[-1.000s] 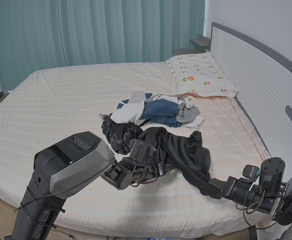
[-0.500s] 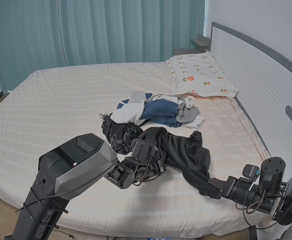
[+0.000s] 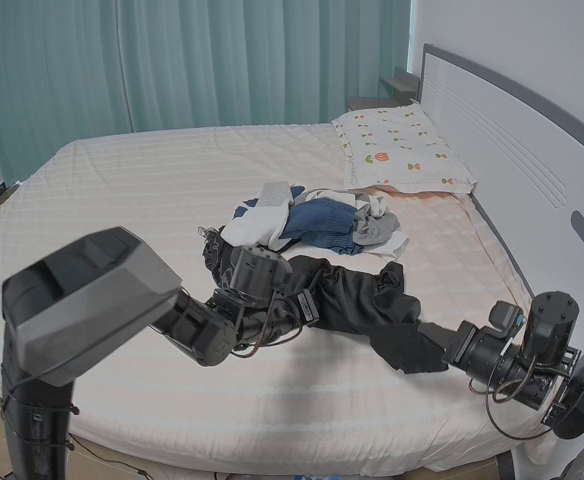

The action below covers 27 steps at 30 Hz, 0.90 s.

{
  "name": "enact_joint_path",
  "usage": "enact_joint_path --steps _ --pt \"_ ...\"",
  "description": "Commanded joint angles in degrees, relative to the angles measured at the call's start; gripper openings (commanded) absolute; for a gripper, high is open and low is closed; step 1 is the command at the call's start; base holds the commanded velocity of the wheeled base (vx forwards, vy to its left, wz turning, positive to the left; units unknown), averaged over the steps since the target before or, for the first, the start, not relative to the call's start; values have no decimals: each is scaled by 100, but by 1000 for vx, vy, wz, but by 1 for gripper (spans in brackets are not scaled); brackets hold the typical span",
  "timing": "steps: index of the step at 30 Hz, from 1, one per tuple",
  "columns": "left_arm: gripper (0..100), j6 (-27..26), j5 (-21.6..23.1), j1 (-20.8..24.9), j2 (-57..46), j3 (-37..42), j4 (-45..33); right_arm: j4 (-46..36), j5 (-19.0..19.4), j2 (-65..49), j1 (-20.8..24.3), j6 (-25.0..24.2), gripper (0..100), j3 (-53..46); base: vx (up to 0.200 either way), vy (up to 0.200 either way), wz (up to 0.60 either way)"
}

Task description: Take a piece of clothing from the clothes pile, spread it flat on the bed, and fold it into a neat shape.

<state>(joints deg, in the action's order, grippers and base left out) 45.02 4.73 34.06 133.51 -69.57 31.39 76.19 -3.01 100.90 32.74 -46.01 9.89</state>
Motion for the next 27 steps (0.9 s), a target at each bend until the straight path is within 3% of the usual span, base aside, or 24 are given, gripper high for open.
enact_joint_path --steps 1,4,9,13,19,22,27 --pt "0 147 -280 -119 -1925 611 227 63 20 -18 -488 452 0 1270 0 0 0" --pt "0 165 -728 -128 -2558 594 201 -61 46 -167 -479 531 0 2044 0 0 0" --pt "0 191 -772 -304 -3235 954 227 -491 292 -334 -444 813 0 2773 0 0 0" --pt "0 437 -710 -400 -3340 1860 280 -491 661 -246 -356 760 0 2386 0 0 0" --pt "0 1061 -306 -435 -3305 2967 1053 -122 679 342 -154 725 0 1815 0 0 0" --pt "0 1255 -157 -409 -3279 3222 1379 54 661 509 -102 725 0 1718 0 0 0" --pt "0 1501 -77 -391 -3217 3389 1528 291 591 870 92 734 0 1578 -200 0 0"
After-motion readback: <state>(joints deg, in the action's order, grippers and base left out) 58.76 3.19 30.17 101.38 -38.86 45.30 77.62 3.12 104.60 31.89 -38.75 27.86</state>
